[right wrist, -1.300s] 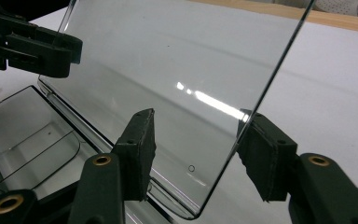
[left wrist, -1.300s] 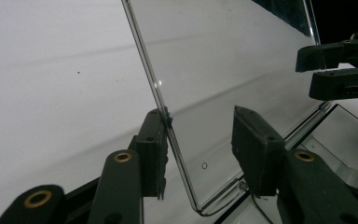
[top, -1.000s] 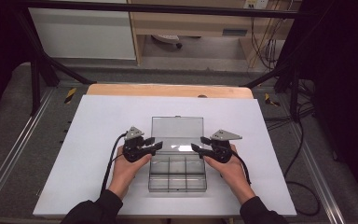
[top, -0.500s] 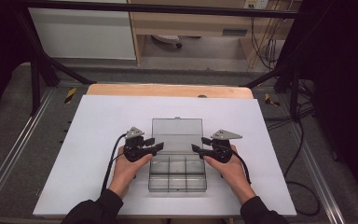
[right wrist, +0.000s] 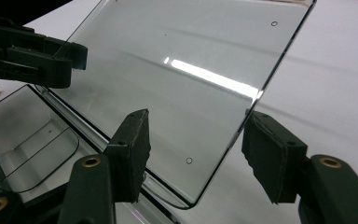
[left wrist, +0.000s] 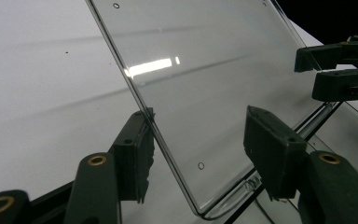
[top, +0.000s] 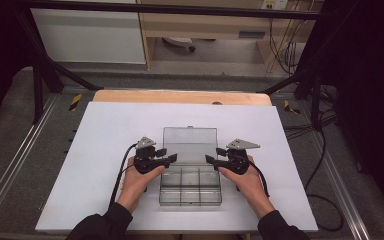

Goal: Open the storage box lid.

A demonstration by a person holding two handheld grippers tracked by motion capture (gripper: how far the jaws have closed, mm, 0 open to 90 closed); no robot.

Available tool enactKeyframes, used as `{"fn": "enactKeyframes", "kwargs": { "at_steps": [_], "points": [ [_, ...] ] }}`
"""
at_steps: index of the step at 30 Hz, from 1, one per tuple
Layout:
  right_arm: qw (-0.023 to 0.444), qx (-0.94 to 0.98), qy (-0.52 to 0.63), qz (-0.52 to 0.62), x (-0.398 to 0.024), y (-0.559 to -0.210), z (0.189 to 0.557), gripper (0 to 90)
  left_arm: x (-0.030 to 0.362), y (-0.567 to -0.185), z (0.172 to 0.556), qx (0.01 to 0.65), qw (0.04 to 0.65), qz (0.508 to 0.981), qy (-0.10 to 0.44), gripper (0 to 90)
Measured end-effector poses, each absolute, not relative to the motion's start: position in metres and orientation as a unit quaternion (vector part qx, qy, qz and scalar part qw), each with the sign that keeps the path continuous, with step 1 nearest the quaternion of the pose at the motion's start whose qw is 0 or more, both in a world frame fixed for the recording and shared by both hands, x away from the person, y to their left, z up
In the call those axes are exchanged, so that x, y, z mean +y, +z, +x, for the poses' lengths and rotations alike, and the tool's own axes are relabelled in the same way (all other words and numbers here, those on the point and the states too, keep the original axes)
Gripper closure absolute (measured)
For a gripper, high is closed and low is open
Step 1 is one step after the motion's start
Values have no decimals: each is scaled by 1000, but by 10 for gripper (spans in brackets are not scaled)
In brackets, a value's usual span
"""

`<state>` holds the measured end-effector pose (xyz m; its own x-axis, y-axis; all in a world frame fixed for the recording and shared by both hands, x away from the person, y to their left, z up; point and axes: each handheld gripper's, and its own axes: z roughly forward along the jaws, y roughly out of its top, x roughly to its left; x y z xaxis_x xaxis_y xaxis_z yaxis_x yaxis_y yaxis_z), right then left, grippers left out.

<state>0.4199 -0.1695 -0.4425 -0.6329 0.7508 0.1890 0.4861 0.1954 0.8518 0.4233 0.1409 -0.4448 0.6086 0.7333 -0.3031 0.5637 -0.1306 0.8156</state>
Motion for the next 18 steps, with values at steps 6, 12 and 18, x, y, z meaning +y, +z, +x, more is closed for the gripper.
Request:
{"fn": "enactKeyframes", "kwargs": {
  "at_steps": [6,12,18],
  "points": [
    [132,761,487,408,-170,-443,420,420,141,-446,424,438,498,745,75,426],
    [133,764,484,405,-171,-442,419,419,139,-446,425,441,497,744,73,407],
    [132,763,483,408,-170,-443,420,376,139,-446,426,444,503,739,68,362]
  ]
}}
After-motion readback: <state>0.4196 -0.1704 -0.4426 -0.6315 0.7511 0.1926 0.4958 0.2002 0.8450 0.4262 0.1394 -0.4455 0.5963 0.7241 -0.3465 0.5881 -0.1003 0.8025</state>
